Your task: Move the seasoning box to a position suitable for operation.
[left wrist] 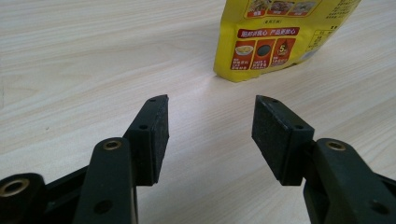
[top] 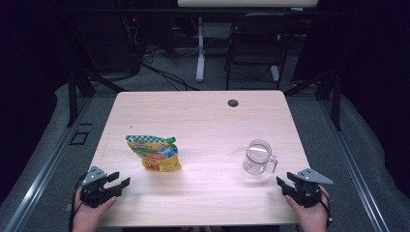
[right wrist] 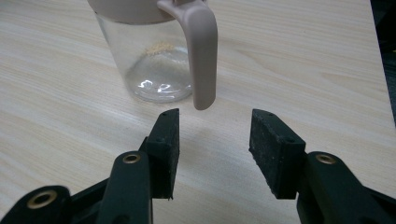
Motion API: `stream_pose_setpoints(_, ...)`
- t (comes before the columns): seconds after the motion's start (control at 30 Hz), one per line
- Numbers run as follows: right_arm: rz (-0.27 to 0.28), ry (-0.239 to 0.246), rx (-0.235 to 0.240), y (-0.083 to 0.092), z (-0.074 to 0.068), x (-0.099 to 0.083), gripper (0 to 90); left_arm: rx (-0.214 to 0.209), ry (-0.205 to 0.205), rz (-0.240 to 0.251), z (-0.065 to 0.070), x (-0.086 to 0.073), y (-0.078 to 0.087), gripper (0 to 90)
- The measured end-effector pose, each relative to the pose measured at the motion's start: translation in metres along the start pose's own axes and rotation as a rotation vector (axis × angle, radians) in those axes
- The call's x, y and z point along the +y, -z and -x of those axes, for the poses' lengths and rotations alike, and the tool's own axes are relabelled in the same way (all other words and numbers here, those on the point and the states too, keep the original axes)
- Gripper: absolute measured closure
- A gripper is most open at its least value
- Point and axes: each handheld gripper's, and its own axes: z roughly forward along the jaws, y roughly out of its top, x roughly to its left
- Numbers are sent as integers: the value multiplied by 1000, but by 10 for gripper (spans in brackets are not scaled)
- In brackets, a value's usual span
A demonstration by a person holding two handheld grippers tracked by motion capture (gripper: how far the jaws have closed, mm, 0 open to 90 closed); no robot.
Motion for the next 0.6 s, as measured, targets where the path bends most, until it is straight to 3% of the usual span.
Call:
stream_pose_setpoints(0.13, -17, 17, 10, -1, 1, -1, 532, -7, 2, -3, -1, 2, -5, 464)
stream_pose_setpoints(0.23, 2, -1, 21, 1, 0, -1, 534, -9, -20, -26, 1, 1, -6, 464)
stream_pose_setpoints(0.6, 11, 32, 24, 3, -9, 2, 532, -11, -27, -11, 5, -1, -1, 462)
